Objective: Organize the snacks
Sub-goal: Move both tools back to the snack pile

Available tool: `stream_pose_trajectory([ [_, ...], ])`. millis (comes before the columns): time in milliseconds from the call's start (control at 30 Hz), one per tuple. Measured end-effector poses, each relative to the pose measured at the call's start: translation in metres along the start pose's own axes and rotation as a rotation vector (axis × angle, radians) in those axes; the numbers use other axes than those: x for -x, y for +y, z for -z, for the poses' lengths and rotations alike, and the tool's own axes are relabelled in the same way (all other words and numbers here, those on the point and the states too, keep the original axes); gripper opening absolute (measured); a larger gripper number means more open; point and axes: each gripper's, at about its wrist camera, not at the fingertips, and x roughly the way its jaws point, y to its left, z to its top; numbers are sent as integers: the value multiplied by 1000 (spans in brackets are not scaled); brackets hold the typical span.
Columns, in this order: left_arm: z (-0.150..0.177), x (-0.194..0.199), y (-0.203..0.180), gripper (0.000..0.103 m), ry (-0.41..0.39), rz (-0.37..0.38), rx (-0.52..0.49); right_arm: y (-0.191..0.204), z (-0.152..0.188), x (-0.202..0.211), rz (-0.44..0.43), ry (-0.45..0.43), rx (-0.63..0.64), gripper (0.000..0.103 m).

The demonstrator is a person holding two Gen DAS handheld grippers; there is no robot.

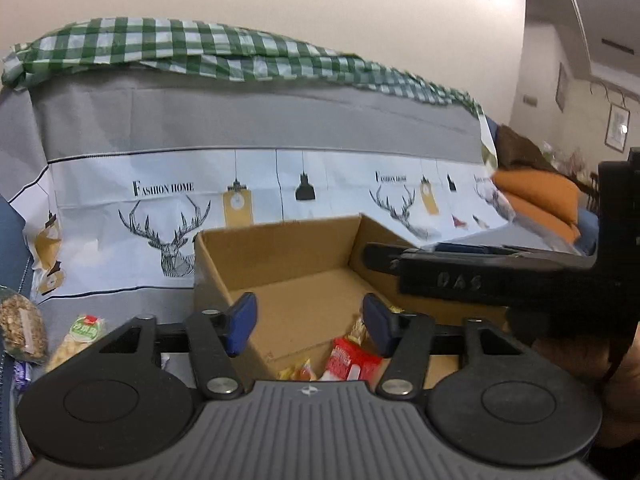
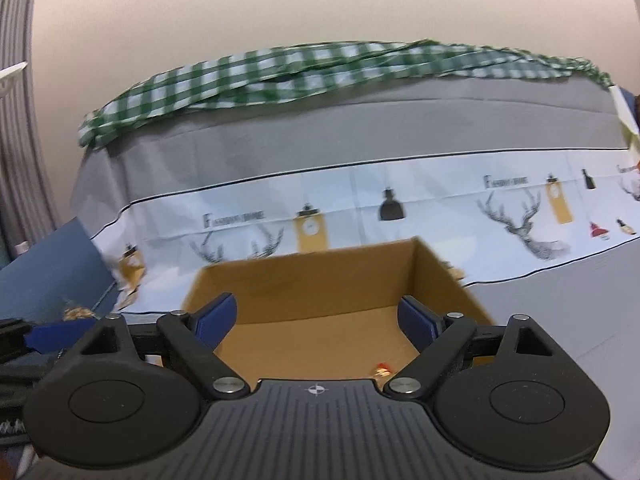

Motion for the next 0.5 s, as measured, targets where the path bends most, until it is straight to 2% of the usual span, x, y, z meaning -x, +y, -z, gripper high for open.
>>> stream_pose_trajectory([
  [67,-6,4,6,37,28,0,-26,14,2,0,-21,4,25,88],
  [133,-13,7,12,26,34,-24,-49,27,4,0,-41,4,46,87],
  [200,-18,8,24,21,43,-36,-43,39,5,1,-61,5,66,86],
  [233,-18,8,33,19,47,-44,-29,44,6,1,-70,5,73,83],
  [300,-11,7,50,18,53,-80,0,52,7,2,-87,10,83,69],
  [367,7,4,69,17,72,-117,57,61,8,2,-114,15,98,45],
  [400,19,-2,80,16,126,-136,90,67,9,1,-133,17,104,41],
  [433,25,-9,85,6,201,-180,81,71,11,1,-147,19,109,35],
  [467,26,-11,86,6,217,-231,53,76,12,0,-161,22,115,31],
  [500,25,-10,90,7,208,-248,48,82,13,-2,-174,25,121,30],
])
